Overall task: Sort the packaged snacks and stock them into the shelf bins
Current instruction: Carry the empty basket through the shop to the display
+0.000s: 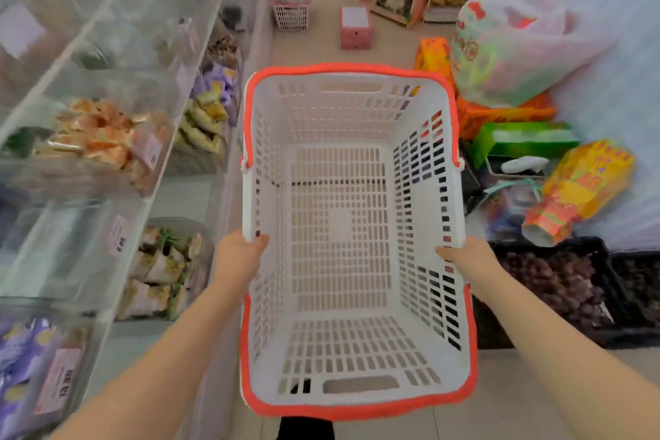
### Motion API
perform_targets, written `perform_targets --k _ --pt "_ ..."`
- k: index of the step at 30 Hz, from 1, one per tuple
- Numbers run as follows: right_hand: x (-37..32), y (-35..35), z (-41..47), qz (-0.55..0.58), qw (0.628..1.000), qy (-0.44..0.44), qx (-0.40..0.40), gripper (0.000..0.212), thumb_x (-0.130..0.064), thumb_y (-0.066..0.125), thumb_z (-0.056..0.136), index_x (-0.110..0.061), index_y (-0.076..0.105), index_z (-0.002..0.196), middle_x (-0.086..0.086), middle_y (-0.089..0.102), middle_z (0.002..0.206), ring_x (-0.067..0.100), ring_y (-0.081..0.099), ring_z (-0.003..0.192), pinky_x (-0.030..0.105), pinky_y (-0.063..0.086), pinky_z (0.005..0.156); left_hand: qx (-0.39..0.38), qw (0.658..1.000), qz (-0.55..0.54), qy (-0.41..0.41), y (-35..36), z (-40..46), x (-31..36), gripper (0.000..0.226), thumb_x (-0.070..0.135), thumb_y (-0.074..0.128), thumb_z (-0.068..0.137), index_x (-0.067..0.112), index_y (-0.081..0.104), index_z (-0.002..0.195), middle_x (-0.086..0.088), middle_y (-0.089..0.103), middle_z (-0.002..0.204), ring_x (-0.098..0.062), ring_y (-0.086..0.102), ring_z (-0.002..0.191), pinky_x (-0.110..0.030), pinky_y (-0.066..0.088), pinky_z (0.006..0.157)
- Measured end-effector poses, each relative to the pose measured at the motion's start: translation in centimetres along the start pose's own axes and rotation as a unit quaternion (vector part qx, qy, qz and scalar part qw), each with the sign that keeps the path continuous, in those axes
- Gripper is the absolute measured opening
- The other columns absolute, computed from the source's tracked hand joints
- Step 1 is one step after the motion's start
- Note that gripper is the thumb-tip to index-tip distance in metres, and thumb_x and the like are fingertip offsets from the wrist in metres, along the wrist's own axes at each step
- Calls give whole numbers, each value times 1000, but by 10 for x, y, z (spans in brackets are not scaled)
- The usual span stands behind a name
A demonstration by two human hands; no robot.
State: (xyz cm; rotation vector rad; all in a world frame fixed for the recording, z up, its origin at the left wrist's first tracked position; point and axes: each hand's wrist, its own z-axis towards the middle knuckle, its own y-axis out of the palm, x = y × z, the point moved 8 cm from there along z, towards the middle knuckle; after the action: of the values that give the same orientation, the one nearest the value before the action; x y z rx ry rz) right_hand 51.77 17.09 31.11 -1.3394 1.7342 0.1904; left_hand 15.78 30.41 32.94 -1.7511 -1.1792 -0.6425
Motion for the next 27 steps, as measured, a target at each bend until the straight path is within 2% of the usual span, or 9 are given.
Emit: perform_targets --k 3,5,10,16,19,21,23,25,27 --pt "-56 17 38 14 1000 -16 5 30 -2 61 87 -4 61 116 17 65 112 33 62 96 43 52 83 -2 1000 1 0 -8 49 44 9 15 56 91 6 53 92 -13 54 83 -25 52 75 -37 45 68" --pt "-94 30 62 22 999 -27 4 29 -2 61 86 -2 61 115 18 65 111 35 62 96 49 52 85 9 1000 -3 -7 -16 86 72 12 16 56 92 4 55 94 -16 56 85 -28 54 77 -41 48 72" --pt "-157 46 130 27 999 -24 -17 30 -2 58 88 -4 60 118 16 65 112 35 62 97 53 51 87 1 1000 -6 -21 -9 168 125 13 13 59 90 9 55 79 -15 56 87 -27 55 79 -40 46 73" --pt "-253 50 256 47 998 -31 -39 29 -1 57 90 -1 57 119 19 63 114 35 60 100 50 50 90 29 999 21 0 27 281 223 15 16 61 88 3 60 96 -24 65 93 -38 64 86 -50 51 81" --pt "-304 45 324 46 997 -31 -51 28 0 58 89 -2 58 117 19 64 111 36 62 98 52 50 90 43 999 30 8 50 335 268 20 16 61 88 -2 61 98 -26 64 93 -35 63 82 -50 51 80" --pt "-342 40 367 40 997 -36 -56 27 0 58 88 -2 59 115 19 65 108 37 63 97 53 51 88 52 998 43 14 63 371 301 26 17 61 88 -5 62 103 -25 66 95 -36 63 85 -45 50 77" --pt "-381 38 409 32 996 -48 -64 26 0 58 88 -4 60 113 15 67 99 35 64 93 52 53 84 56 997 42 24 75 408 335 25 14 61 87 -2 64 105 -22 67 91 -32 62 76 -37 50 66" --pt "-415 36 449 21 996 -58 -64 25 -2 58 89 -6 60 113 8 66 89 29 65 83 44 56 74 53 997 46 25 89 442 363 23 14 61 88 2 65 106 -17 67 85 -30 61 69 -30 47 57" --pt "-444 38 490 11 996 -61 -62 24 -5 57 90 -7 59 114 8 65 90 28 64 80 44 56 75 49 998 43 20 101 478 387 23 14 61 88 2 64 107 -14 66 83 -26 60 65 -26 44 51"
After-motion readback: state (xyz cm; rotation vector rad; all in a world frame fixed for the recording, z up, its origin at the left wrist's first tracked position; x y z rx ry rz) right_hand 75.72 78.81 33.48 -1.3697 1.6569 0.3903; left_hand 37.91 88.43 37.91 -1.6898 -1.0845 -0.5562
